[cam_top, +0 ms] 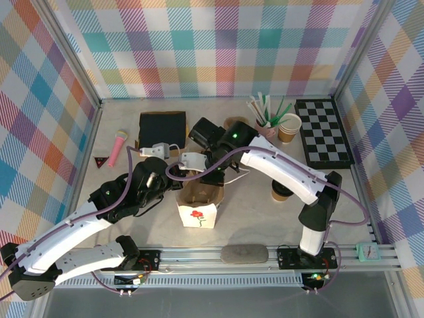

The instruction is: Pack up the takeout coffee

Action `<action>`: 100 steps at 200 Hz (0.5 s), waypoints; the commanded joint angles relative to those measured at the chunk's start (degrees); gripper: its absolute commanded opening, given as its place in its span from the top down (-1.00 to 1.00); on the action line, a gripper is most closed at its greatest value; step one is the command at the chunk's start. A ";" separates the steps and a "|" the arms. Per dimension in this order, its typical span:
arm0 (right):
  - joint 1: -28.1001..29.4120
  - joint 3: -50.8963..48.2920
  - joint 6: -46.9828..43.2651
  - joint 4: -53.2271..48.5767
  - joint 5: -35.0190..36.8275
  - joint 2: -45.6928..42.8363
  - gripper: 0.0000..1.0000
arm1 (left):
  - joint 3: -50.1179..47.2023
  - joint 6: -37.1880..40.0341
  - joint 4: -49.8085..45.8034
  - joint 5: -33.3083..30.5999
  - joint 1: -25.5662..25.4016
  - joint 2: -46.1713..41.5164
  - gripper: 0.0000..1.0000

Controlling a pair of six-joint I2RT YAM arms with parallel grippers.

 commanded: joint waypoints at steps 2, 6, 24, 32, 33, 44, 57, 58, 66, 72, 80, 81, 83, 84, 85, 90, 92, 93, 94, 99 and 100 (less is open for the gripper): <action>0.03 0.10 -4.04 4.42 3.48 -1.00 0.92 | -0.91 -0.04 1.00 1.60 0.69 0.54 0.83; 0.01 0.35 -4.39 4.53 3.70 -0.75 0.92 | -0.90 -0.07 1.07 1.71 0.70 0.61 0.84; -0.36 2.01 -5.17 4.60 4.38 0.91 0.92 | -1.02 -0.03 1.27 2.02 0.79 0.82 0.84; -0.68 2.41 -5.14 4.63 4.19 1.62 0.93 | -1.04 0.00 1.31 2.19 0.88 0.74 0.83; -0.70 2.46 -5.18 4.59 4.11 1.70 0.93 | -1.04 -0.04 1.34 2.24 0.88 0.77 0.83; -0.90 2.60 -5.23 4.78 3.48 2.26 0.94 | -1.00 -0.04 1.21 2.11 0.96 0.74 0.84; -1.09 2.43 -5.33 4.99 3.19 2.45 0.94 | -1.00 0.17 1.18 2.36 1.12 0.64 0.83; -1.12 2.52 -5.32 5.08 3.09 2.43 0.94 | -1.02 0.13 1.18 2.37 1.13 0.63 0.84; -1.53 2.96 -5.24 5.06 1.44 2.46 0.93 | -1.17 0.15 1.10 2.39 1.21 0.67 0.83; -2.09 3.88 -4.74 4.95 -0.53 2.40 0.92 | -1.25 0.16 1.10 2.51 1.32 0.73 0.84; -3.04 5.82 -4.09 4.02 -3.24 2.69 0.91 | -1.35 0.15 1.18 2.83 1.42 0.81 0.83; -3.16 6.10 -4.05 3.80 -3.47 2.77 0.91 | -1.37 0.12 1.18 2.86 1.46 0.85 0.83; -3.31 6.64 -3.94 3.48 -3.77 2.89 0.91 | -1.34 0.12 1.18 2.93 1.48 0.89 0.84; -3.38 6.91 -3.93 3.35 -3.87 2.95 0.91 | -1.37 0.11 1.18 2.96 1.53 0.89 0.84; -3.45 7.09 -3.92 3.25 -3.96 3.03 0.91 | -1.38 0.10 1.18 2.97 1.56 0.89 0.84; -3.66 8.11 -3.87 2.70 -3.84 3.25 0.91 | -1.39 0.16 1.18 3.07 1.58 0.90 0.84; -3.76 8.33 -3.90 2.57 -3.69 3.27 0.91 | -1.39 0.22 1.23 3.14 1.58 0.90 0.84; -3.78 8.46 -3.91 2.50 -3.65 3.36 0.91 | -1.39 0.20 1.21 3.15 1.58 0.90 0.84; -3.88 8.52 -3.95 2.47 -3.58 3.37 0.91 | -1.39 0.19 1.19 3.11 1.58 0.90 0.84; -3.95 8.73 -4.02 2.38 -3.25 3.29 0.91 | -1.29 0.11 1.15 3.10 1.65 0.90 0.84; -3.96 8.70 -4.01 2.41 -3.21 3.24 0.91 | -1.25 0.10 1.12 3.13 1.66 0.94 0.84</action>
